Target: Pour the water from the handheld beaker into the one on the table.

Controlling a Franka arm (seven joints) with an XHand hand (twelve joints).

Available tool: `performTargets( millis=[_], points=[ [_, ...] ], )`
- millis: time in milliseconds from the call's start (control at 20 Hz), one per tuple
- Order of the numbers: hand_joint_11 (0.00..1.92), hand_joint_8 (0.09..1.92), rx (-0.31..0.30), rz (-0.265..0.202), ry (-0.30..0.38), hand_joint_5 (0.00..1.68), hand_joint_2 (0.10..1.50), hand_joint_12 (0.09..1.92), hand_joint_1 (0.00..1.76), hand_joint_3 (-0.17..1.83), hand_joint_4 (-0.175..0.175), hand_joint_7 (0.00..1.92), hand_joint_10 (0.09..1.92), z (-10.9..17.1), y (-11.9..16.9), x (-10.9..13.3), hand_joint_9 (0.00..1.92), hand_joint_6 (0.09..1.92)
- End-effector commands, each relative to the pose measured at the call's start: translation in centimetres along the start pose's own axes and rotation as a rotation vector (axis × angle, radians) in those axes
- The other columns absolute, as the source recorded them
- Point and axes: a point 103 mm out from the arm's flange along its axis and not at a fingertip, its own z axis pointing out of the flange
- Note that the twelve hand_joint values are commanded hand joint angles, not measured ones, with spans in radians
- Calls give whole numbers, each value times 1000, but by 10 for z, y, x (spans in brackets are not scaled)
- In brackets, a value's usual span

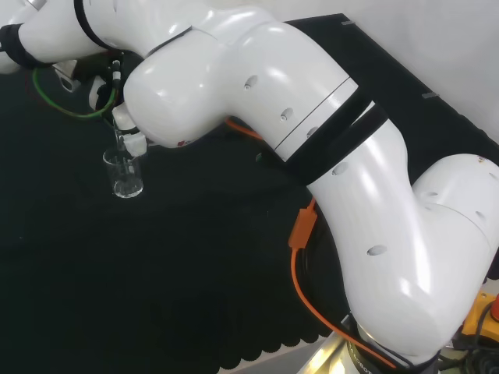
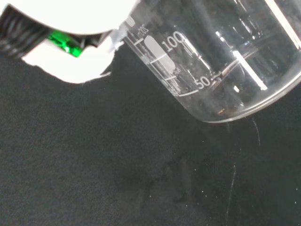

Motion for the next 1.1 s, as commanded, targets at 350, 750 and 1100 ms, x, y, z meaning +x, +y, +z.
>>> performTargets(
  millis=[350,750,1100],
  points=[
    [1193,998,-5,-5,12,1136,556,867,1296,954,-175,1199,883,2,-4,-2,1379,1031],
    [1193,999,-11,-6,11,1135,556,867,1296,954,-175,1199,884,3,-5,-3,1379,1031],
    [1193,999,-12,-5,8,1135,556,867,1296,954,-175,1199,884,3,-6,-4,1379,1031]
  ],
)
